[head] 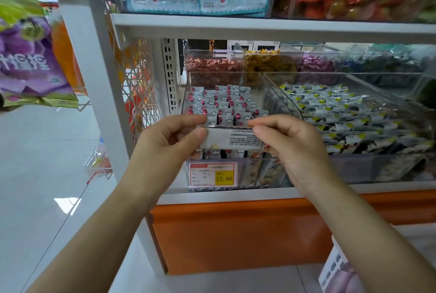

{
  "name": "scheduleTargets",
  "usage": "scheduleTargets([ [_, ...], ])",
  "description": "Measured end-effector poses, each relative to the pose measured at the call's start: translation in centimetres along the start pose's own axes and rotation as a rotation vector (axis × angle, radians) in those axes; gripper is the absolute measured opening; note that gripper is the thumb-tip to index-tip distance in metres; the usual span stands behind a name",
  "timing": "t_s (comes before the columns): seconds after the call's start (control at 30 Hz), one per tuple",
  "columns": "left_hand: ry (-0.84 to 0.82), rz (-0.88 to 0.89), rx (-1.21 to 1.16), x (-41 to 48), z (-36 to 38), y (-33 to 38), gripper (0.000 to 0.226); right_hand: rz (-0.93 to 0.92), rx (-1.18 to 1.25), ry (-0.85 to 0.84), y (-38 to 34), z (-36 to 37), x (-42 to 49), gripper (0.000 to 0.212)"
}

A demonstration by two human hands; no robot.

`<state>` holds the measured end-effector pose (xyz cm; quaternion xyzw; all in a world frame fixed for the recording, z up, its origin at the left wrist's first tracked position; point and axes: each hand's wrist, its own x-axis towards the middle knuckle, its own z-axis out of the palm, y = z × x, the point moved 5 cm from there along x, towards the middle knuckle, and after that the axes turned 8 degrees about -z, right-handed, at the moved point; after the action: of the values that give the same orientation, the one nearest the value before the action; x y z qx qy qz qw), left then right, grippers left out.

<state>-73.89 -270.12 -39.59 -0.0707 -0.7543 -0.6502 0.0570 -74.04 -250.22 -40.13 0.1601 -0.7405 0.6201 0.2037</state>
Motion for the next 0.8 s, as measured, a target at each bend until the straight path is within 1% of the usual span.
scheduleTargets([
  [0.07, -0.023, 0.019, 0.045, -0.1, 0.0, 0.3, 0.022, -0.013, 0.001, 0.002, -0.1, 0.0, 0.0, 0.009],
  [0.13, -0.048, 0.045, 0.109, -0.2, 0.0, 0.5, 0.023, -0.008, 0.008, 0.02, 0.0, -0.1, -0.1, 0.019],
  [0.2, -0.075, 0.048, 0.16, -0.3, 0.2, 0.7, 0.021, -0.035, -0.049, 0.035, -0.1, -0.2, -0.1, 0.02],
  [0.3, -0.107, 0.006, 0.172, -0.3, 0.7, 0.3, 0.011, -0.08, -0.091, 0.048, -0.3, -0.1, -0.2, 0.019],
  [0.37, -0.107, -0.026, 0.164, -0.3, 0.9, 0.0, 0.002, -0.127, -0.159, 0.015, -0.7, 0.1, -0.2, 0.016],
  [0.43, -0.071, -0.04, 0.178, -0.1, 0.8, -0.3, 0.015, -0.156, -0.208, -0.032, -0.9, 0.5, -0.3, 0.014],
  [0.5, -0.055, -0.043, 0.164, 0.1, 0.5, -0.2, 0.023, -0.135, -0.152, -0.055, -0.8, 0.6, -0.2, 0.014],
  [0.63, -0.107, -0.048, 0.166, 0.4, 0.0, 0.0, 0.028, -0.066, -0.063, -0.079, -0.4, 0.5, -0.1, 0.016],
  [0.73, -0.135, -0.069, 0.153, 0.6, -0.3, -0.1, 0.034, -0.063, -0.057, -0.089, -0.5, 0.6, -0.1, 0.015],
  [0.8, -0.137, -0.051, 0.206, 0.6, -0.4, -0.1, 0.04, -0.077, -0.076, -0.067, -0.5, 0.6, -0.1, 0.016],
])
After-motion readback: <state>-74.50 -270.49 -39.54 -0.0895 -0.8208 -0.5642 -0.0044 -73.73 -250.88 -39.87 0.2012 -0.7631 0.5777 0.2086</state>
